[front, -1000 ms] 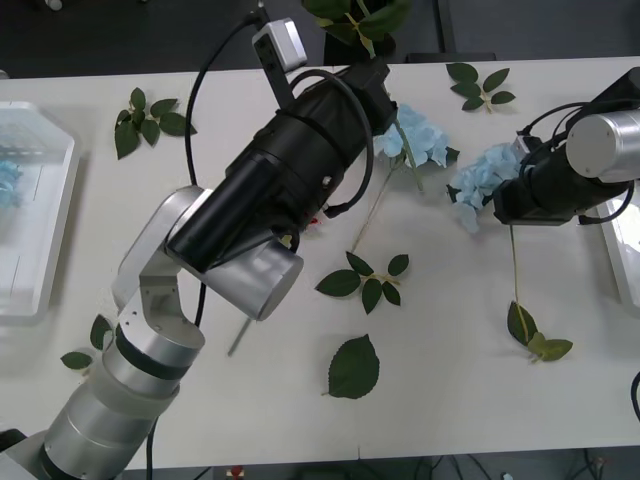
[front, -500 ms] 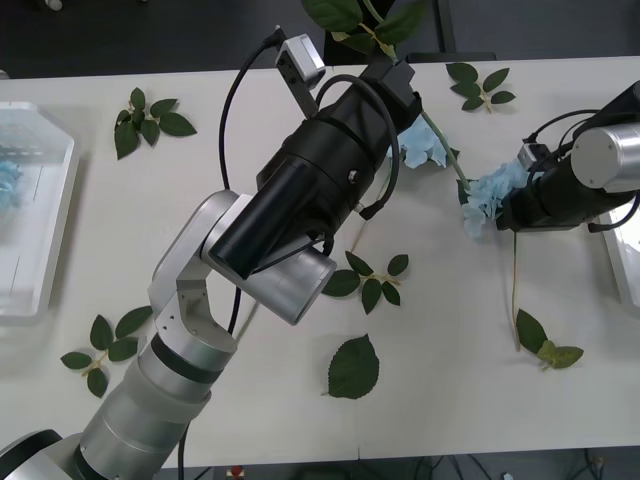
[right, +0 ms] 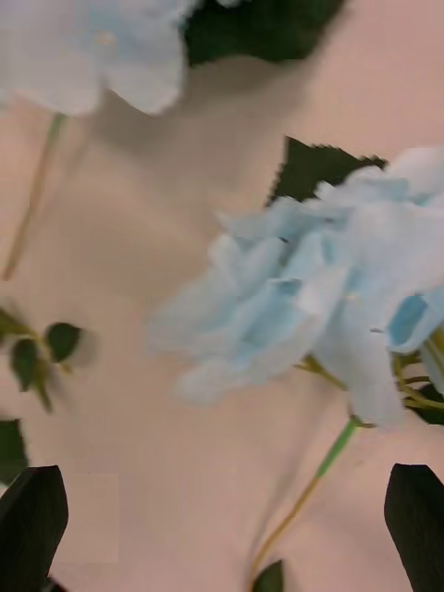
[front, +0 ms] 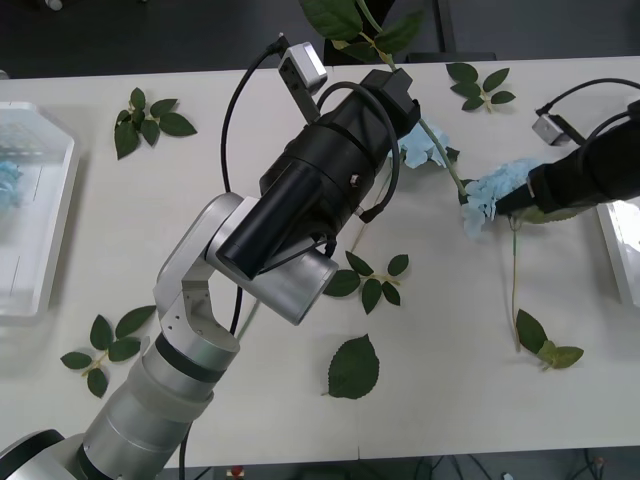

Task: Place the red flowers into the right box and the blue flowers into the left box. If a person shows an open palm, hand one flower to the person first, then continue sorting.

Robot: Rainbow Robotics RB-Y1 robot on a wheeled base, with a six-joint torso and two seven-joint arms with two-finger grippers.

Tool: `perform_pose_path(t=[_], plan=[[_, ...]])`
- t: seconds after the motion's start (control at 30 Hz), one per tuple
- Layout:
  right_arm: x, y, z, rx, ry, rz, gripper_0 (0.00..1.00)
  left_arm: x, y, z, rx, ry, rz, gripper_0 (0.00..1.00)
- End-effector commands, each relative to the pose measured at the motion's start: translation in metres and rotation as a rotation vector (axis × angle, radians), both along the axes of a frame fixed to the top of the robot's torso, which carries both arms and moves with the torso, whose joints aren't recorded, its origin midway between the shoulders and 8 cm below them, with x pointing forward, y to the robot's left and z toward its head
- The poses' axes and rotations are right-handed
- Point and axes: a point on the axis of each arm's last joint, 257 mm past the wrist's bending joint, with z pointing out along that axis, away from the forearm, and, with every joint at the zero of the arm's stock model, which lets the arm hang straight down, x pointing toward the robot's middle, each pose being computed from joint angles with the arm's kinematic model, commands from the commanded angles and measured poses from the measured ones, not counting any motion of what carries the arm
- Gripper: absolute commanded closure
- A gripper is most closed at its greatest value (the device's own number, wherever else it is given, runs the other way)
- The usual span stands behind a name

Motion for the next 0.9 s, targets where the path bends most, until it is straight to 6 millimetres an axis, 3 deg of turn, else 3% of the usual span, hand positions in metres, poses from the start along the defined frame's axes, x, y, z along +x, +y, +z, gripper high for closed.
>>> perform_pose_path(t=[0.03,0.5,0.7,0.9], plan=[[-0.012,-0.01,0.036,0.07,-0.026,0.054,0.0,-0.014,-0.021,0.035,-0.028,-0.068,-0.039,1.0],[-0.035,0.073,0.115,0.286,0.02,0.245,0.0,-0.011,-0.016,0.034,0.026,-0.109,-0.003,1.0],[-0.048,0.109,0.137,0.381,0.067,0.305,0.0,-0.01,-0.016,0.035,0.031,-0.112,0.0,1.0],[-0.069,0.141,0.146,0.44,0.15,0.378,0.0,-0.01,-0.016,0.035,0.031,-0.112,0.0,1.0]])
